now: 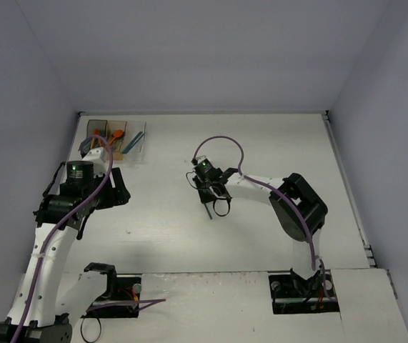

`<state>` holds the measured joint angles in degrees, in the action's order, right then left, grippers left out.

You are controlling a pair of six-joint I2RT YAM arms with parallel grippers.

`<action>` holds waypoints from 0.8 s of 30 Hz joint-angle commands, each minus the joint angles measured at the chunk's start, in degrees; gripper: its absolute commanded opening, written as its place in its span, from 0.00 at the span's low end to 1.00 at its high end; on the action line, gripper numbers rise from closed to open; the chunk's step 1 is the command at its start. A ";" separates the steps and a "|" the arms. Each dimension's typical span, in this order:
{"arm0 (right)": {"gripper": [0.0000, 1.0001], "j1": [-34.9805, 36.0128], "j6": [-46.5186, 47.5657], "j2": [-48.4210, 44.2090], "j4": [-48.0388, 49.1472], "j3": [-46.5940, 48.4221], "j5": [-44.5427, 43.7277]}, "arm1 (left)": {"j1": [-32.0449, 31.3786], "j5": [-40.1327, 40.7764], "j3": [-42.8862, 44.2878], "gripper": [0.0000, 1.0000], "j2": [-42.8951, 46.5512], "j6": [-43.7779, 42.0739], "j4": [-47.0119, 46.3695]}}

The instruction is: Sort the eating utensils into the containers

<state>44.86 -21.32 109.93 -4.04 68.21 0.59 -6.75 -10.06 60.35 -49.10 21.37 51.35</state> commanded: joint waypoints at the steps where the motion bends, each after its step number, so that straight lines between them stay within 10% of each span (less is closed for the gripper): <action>1: 0.00 1.86 -6.91 2.64 -6.51 2.43 3.04 | -1.62 -2.31 0.67 0.62 1.54 2.06 -1.67; 24: 0.00 6.00 -27.35 -23.63 11.10 6.27 3.19 | -33.36 11.38 4.97 0.62 -8.44 14.99 -18.68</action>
<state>50.02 -44.05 89.77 -0.43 78.06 4.58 -38.66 -0.18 61.30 -56.86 34.00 40.57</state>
